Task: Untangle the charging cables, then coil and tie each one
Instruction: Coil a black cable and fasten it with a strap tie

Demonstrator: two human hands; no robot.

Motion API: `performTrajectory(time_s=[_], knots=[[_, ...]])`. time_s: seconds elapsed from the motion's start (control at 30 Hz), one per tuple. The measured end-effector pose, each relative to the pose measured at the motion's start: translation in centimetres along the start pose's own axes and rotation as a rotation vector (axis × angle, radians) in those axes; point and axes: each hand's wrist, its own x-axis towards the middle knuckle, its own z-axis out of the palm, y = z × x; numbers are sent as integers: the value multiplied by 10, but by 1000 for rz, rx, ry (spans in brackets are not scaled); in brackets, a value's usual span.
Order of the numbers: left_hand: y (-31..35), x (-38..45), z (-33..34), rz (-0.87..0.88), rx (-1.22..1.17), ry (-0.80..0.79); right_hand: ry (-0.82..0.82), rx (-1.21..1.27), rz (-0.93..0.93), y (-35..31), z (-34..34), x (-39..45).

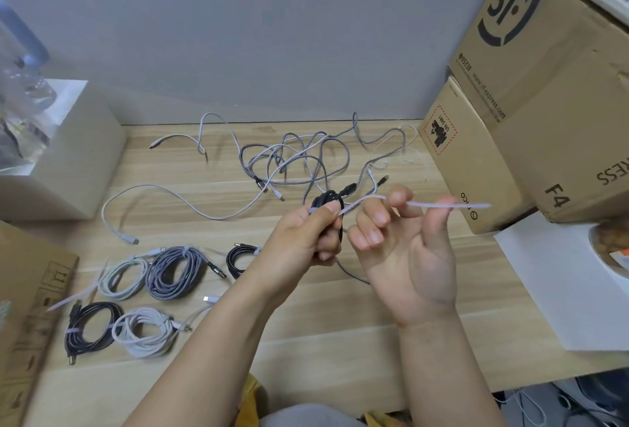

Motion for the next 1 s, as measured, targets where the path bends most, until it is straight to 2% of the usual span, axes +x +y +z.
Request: performTrajectory(time_s=[0.17,0.27,0.37,0.47,0.63,0.7,0.83,1.0], knots=[[2,-2,2,-3,147,40,283,-359,-226,1,-1,-1],[1,-5,6,-5,236,33,321,-398,-325,0,5,0],[-3,-3,3,17,289,-3,373,-254,-293,-2,15,0],[-5,-3,0,12,327,-15,388,-243,-276,-4,18,0],[-4,-8,-12,63,270,-1,310,-516,-135,-12,15,-3],[-1,-11,-14,64,245,-11,337,-650,-103,-13,13,-4],[6,-16,-17,76,205,-34,387,-814,-137,-14,13,-4],[13,-22,-16,78,181,-125,357,-985,-101,-18,9,-5]])
